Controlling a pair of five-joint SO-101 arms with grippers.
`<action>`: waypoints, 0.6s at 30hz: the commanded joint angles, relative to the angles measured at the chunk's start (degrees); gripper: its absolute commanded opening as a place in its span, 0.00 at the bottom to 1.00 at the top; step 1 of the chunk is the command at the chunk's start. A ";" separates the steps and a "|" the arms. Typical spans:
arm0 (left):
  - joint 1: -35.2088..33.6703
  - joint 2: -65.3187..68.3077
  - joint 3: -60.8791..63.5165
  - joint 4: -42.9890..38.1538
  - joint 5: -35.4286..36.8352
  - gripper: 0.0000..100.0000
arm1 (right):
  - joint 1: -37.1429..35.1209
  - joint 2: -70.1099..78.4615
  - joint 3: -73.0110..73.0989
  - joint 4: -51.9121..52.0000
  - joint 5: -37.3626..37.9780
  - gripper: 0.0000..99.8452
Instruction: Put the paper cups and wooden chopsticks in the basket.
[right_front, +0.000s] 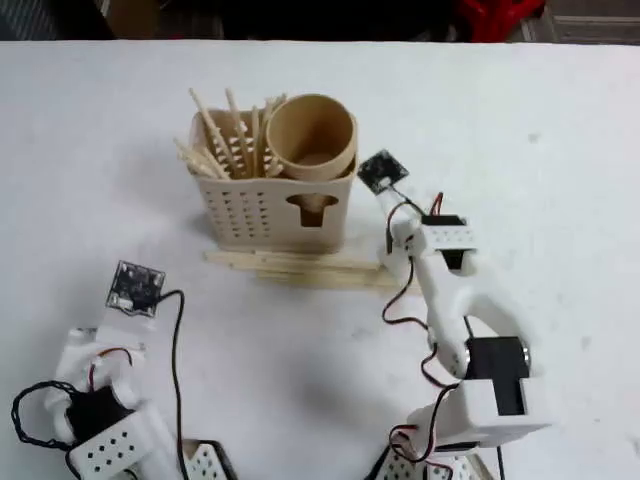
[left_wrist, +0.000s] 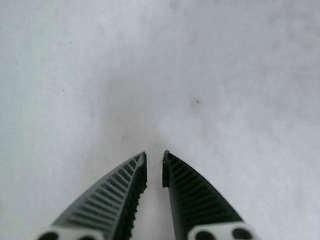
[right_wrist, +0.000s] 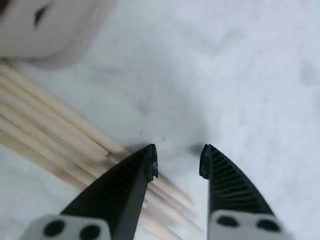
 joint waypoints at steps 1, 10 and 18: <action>0.66 0.31 -0.18 0.44 0.00 0.08 | -1.36 -0.22 -0.70 7.34 1.49 0.15; 0.66 0.31 -0.18 0.44 0.00 0.08 | -1.01 -7.25 6.42 9.36 4.22 0.11; 0.66 0.31 -0.18 0.44 0.00 0.08 | -2.51 -27.03 18.64 12.79 4.40 0.11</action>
